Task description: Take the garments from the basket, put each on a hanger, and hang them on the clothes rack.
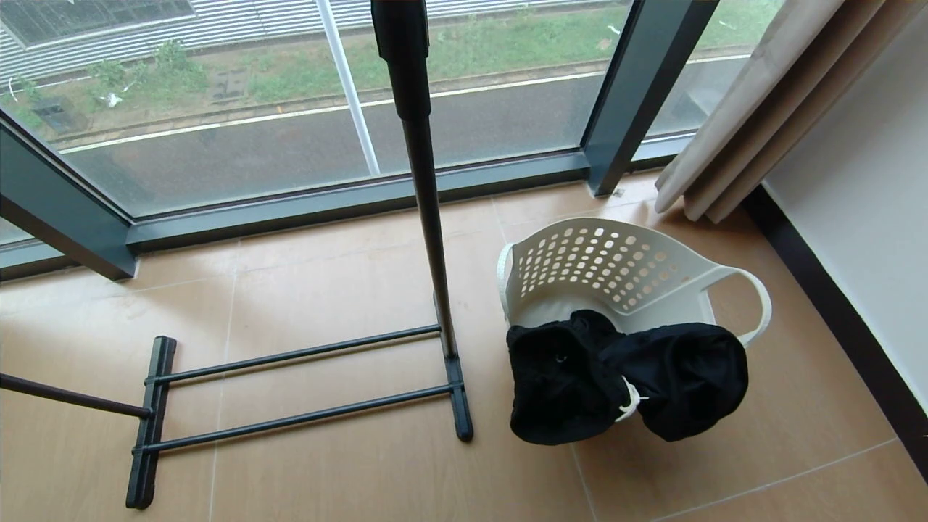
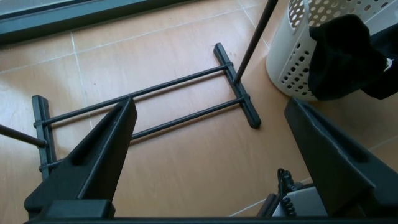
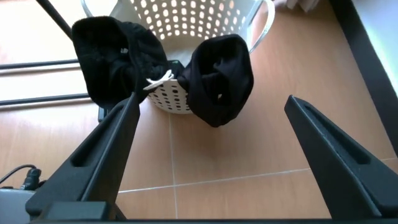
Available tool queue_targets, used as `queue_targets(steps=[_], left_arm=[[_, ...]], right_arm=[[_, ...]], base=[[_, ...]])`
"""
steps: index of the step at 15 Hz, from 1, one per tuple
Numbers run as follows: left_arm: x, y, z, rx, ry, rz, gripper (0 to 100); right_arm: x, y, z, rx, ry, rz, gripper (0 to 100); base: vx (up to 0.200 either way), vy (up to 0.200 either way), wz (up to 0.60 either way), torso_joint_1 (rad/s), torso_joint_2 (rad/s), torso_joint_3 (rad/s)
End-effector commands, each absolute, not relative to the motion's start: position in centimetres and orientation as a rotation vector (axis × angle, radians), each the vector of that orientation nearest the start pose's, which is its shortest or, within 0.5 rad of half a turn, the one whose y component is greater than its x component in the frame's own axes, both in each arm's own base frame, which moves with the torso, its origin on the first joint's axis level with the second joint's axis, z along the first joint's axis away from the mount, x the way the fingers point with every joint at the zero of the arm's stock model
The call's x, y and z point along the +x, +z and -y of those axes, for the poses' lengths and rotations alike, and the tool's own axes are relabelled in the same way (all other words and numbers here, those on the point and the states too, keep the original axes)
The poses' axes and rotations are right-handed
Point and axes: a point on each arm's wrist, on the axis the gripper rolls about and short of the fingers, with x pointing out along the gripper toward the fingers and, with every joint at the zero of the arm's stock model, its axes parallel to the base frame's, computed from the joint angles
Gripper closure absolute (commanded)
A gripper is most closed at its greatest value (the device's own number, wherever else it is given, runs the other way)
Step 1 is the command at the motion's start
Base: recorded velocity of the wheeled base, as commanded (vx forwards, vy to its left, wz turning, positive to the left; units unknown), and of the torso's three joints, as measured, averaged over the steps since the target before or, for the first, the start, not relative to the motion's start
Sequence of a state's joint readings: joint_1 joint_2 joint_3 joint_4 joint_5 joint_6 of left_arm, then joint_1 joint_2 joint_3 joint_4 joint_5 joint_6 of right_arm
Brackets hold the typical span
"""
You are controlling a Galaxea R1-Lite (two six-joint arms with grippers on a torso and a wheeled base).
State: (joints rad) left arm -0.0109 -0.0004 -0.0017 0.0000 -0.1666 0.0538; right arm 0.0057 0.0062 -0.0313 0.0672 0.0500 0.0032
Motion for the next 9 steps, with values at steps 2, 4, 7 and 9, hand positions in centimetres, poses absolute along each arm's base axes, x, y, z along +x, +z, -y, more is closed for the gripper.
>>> queue_targets(steps=[2,4,7,9], left_arm=[[-2.3,7.6,0.3,0.052,-0.175,0.006,0],[-2.3,7.6,0.3,0.052,-0.170,0.008,0],[-2.3,7.6,0.3,0.052,-0.170,0.008,0],[-2.3,7.6,0.3,0.052,-0.169,0.006,0]], right_arm=[[-1.8,10.5,-0.3,-0.041,0.199,-0.101,0],[1.6,12.5,-0.6,-0.071,0.295,-0.319,0],[6.7,14.0,-1.6,-0.164,0.449,-0.489,0],[9.3,14.6,-3.1,-0.244,0.570,-0.521,0]], base=[[0.000,0.000,0.00,-0.001,0.00,-0.045],[0.000,0.000,0.00,0.000,0.00,0.000],[0.000,0.000,0.00,0.000,0.00,0.000],[0.000,0.000,0.00,0.000,0.00,0.000]])
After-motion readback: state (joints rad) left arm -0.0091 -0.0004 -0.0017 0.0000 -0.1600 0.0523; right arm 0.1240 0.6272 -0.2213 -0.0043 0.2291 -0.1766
